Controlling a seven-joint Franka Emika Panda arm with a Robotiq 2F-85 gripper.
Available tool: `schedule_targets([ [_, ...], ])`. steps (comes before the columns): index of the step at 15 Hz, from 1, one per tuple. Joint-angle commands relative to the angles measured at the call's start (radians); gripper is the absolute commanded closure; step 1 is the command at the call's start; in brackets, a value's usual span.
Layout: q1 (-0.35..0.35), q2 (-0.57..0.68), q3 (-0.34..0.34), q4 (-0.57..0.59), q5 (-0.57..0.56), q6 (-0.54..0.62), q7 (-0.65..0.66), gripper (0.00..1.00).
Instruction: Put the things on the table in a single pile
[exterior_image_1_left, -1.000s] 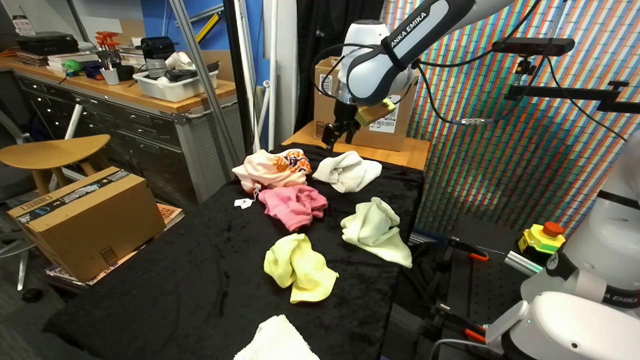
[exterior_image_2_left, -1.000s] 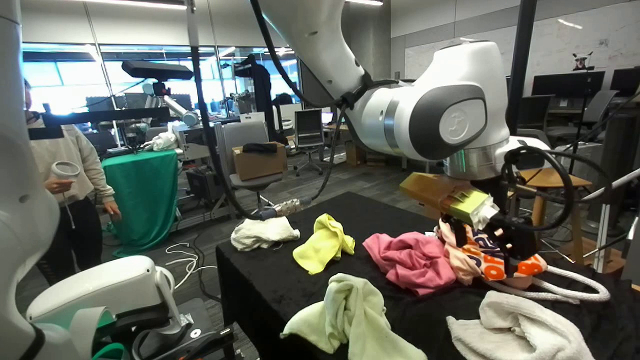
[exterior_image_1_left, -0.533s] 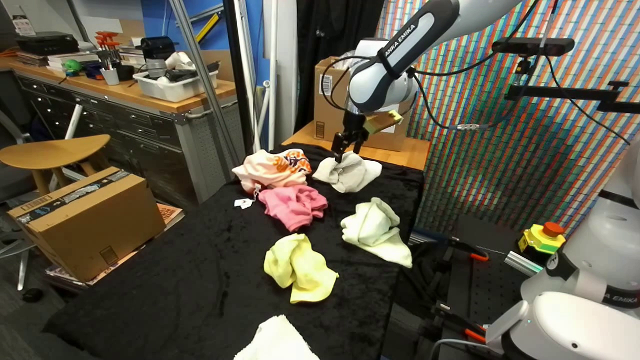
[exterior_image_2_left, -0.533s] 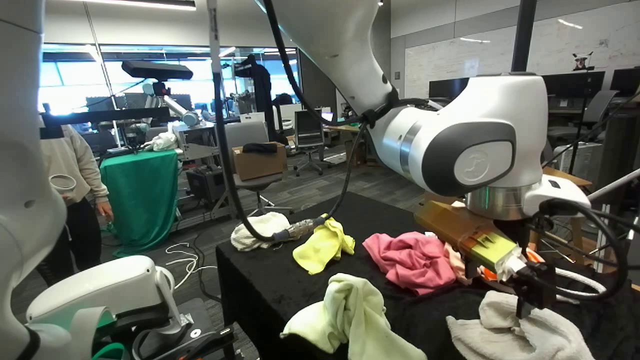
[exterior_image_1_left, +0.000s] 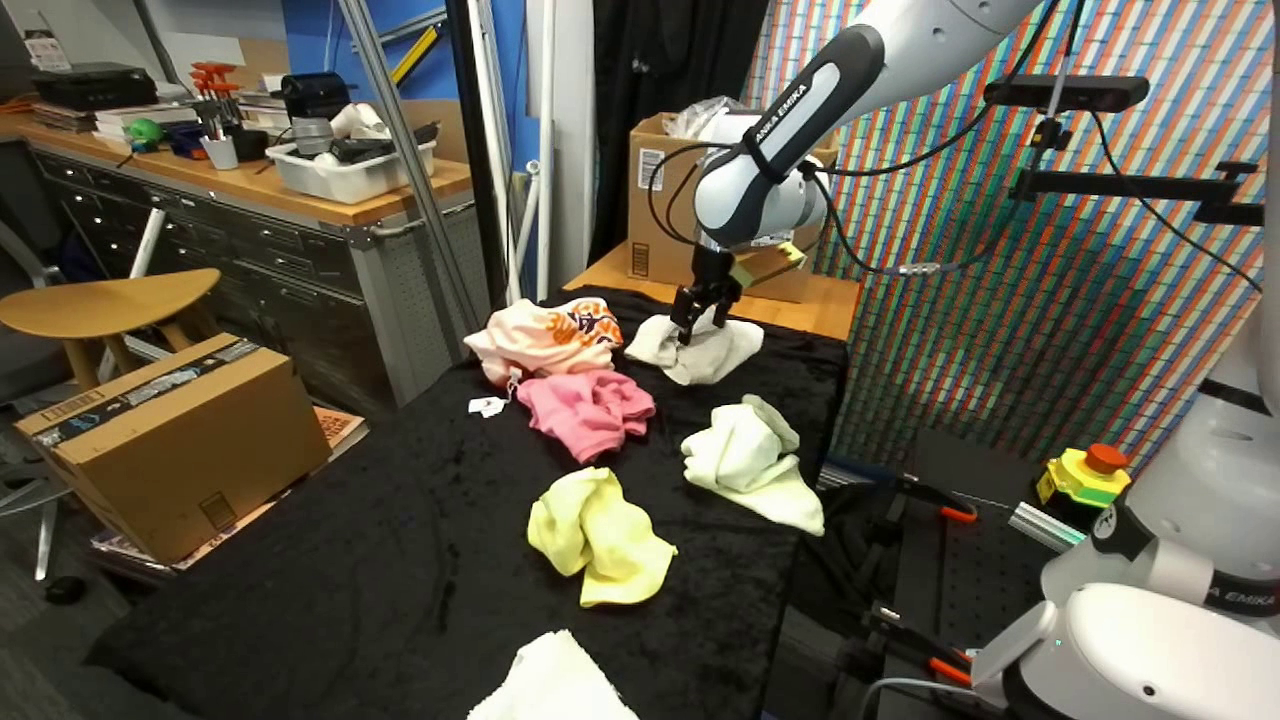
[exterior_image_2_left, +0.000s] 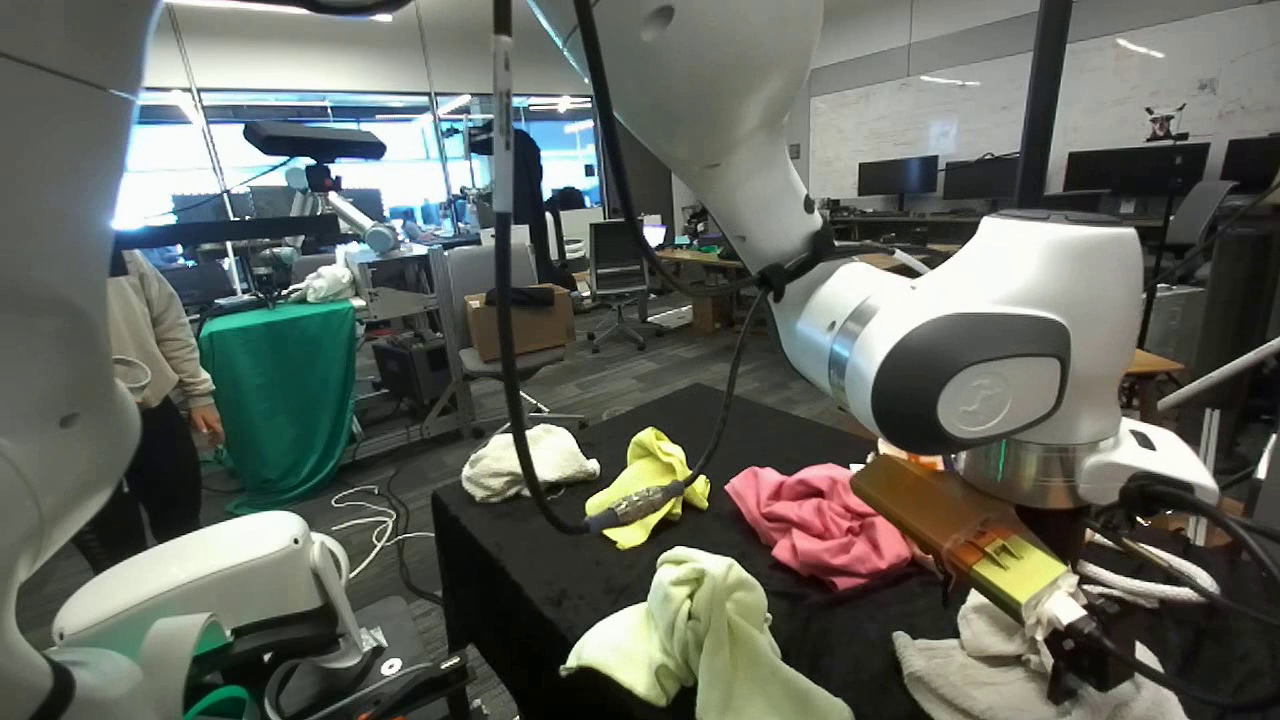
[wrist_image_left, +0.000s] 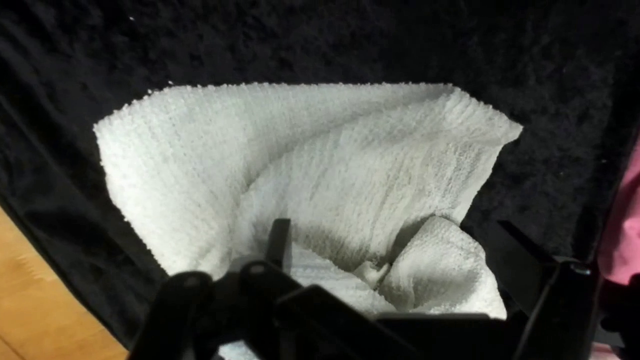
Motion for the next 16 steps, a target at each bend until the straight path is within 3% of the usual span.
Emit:
schedule_targets([
  [1,-0.010,0.034,-0.001,0.038,-0.011,-0.002,-0.018,0.00],
  [12,0.010,0.041,-0.085,0.070,-0.151,0.023,0.018,0.00],
  [16,-0.009,0.059,-0.064,0.093,-0.139,0.025,-0.001,0.00],
])
